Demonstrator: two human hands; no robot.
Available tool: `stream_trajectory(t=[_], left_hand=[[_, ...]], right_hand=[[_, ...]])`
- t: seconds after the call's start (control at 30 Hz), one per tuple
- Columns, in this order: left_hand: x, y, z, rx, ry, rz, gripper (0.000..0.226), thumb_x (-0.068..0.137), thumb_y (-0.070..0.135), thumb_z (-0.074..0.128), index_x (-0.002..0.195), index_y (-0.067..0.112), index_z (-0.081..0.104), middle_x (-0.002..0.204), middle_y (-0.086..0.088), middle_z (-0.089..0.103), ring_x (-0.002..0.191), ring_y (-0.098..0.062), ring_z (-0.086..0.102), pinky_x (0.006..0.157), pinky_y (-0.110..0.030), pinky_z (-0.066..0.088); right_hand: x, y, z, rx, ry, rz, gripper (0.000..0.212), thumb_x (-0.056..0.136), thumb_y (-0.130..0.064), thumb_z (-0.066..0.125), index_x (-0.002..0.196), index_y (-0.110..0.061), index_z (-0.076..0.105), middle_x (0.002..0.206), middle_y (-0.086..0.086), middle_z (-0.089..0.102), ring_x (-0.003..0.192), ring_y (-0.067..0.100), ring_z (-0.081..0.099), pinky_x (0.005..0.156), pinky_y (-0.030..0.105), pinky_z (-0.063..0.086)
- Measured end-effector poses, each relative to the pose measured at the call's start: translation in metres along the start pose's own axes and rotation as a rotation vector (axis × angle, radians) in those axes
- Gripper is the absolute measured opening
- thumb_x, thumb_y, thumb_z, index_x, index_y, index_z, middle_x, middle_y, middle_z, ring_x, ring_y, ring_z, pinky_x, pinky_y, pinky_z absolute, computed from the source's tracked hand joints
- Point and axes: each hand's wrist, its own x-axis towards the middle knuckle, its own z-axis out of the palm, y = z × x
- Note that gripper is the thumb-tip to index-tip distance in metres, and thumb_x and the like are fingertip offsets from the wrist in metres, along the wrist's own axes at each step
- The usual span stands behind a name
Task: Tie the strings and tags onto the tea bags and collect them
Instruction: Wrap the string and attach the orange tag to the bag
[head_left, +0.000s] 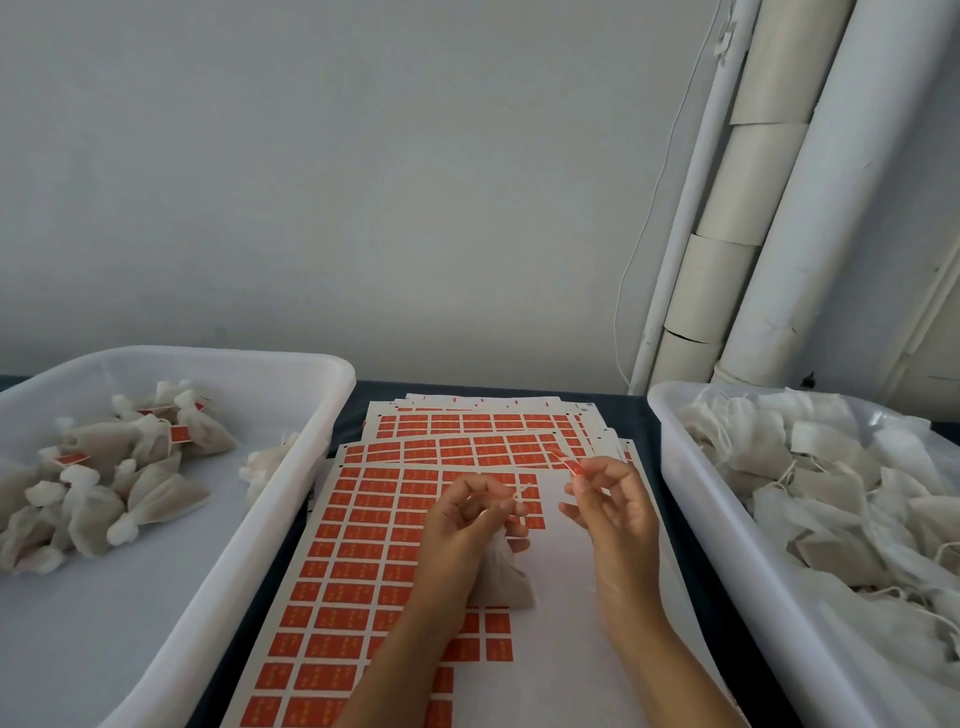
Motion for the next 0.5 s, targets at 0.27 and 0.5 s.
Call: stream_trajectory(t=[0.27,0.5], left_hand=[[-0.0014,-0.001,0.0015,-0.04,-0.091,-0.032,0.019,0.091,0.011,0.056,0.097,0.014,0.074,0.093,-0.006,0.073,0.072,-0.018,0.067,0.067,-0.031,0.057],[-0.0034,0.0003,0.003,0.006,-0.076,-0.063,0.022,0.091,0.009,0.056,0.097,0.02,0.074,0.089,-0.005,0.073,0.07,-0.018,0.067,0.068,-0.029,0.057]], right_hand=[[-0.0009,-0.0006,-0.0033,0.033,-0.005,-0.013,0.007,0.087,-0.018,0.061,0.094,-0.02,0.059,0.1,-0.016,0.066,0.098,0.01,0.064,0.073,0.022,0.055],[-0.0019,-0.0023,-0.0049,0.047,0.027,-0.001,0.008,0.087,-0.024,0.06,0.094,-0.021,0.059,0.103,-0.011,0.067,0.096,0.008,0.064,0.075,0.02,0.055]])
